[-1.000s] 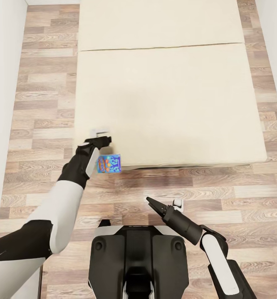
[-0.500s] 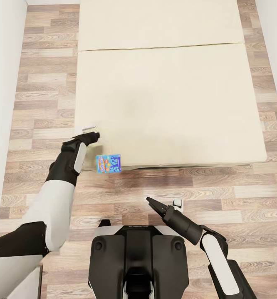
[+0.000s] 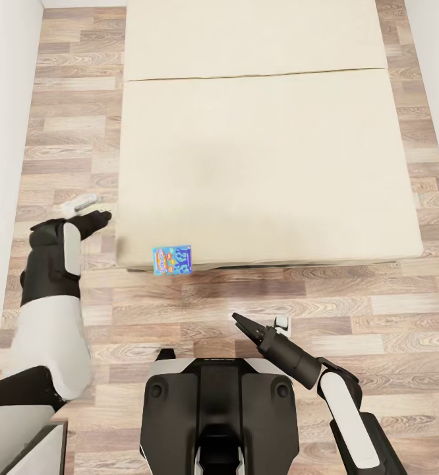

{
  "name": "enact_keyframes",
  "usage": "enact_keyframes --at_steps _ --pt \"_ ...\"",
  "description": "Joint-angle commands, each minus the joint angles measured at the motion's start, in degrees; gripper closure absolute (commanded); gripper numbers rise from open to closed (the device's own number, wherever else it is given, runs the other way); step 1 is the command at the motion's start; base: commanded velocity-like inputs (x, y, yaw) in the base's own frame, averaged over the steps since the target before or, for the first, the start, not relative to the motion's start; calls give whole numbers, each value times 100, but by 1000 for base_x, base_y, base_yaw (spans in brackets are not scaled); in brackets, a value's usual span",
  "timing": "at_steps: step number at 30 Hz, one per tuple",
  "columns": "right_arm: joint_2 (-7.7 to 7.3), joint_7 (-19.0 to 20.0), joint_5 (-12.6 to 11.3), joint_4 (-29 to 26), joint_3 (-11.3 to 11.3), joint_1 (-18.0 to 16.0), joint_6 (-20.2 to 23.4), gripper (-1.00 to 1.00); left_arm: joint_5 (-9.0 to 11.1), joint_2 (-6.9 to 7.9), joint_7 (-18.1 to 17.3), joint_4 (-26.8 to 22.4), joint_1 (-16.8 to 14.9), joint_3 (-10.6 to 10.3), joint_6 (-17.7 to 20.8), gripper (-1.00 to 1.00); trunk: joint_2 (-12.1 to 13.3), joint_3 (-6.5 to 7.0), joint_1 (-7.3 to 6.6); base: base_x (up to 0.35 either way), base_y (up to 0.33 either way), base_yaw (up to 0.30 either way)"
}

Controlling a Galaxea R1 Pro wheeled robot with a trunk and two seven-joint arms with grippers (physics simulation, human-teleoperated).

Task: Put all the toys in the child's room - the three board games (two on the bed and one on the table), the two jigsaw puzzles on the table, and the tennis ball on the table - inside the toy box on the table in the child's room.

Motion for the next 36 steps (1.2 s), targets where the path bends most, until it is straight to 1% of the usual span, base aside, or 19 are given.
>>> enact_keyframes --at_steps 1,4,6,7,9,13,16,19,23,27,28,36 --pt "1 0 -21 -2 -8 -2 37 -100 33 54 -35 -74 18 98 110 -100 -9 -6 4 0 0 0" --pt "-2 2 -22 -2 -14 -2 38 -100 24 252 -236 -202 66 333 345 -100 -9 -6 4 0 0 0" --pt "-3 6 -22 -2 -18 -2 38 -100 18 412 -391 -248 107 485 499 -100 -9 -6 4 0 0 0" --pt "-4 9 -23 -2 -20 -2 38 -100 19 596 -556 -277 182 642 638 -100 -9 -6 4 0 0 0" --pt "-4 11 -23 -2 -25 -2 41 -100 24 795 -727 -295 289 797 745 -100 -9 -6 4 0 0 0" --pt "-4 12 -23 -2 -30 -2 42 -100 30 1143 -1062 -309 545 1049 861 -100 -9 -6 4 0 0 0" --pt "-5 13 -21 -2 -32 -2 43 -100 32 1321 -1289 -309 737 1183 904 -100 -9 -6 4 0 0 0" --pt "-5 13 -19 -2 -33 -2 43 -100 30 1419 -1472 -303 939 1286 924 -100 -9 -6 4 0 0 0" --pt "-6 13 -16 -2 -35 -2 43 -100 31 1479 -1633 -298 1232 1386 932 -100 -9 -6 4 0 0 0" --pt "-10 13 -15 -2 -40 -2 40 -100 33 1502 -1733 -291 1532 1483 918 -100 -9 -6 4 0 0 0" --pt "-11 13 -15 -2 -41 -2 39 -100 35 1505 -1793 -287 1683 1552 905 -100 -9 -6 4 0 0 0" --pt "-10 12 -14 -7 -41 -2 38 -100 39 1493 -2180 -174 2219 1923 815 -100 -9 -6 4 0 0 0"
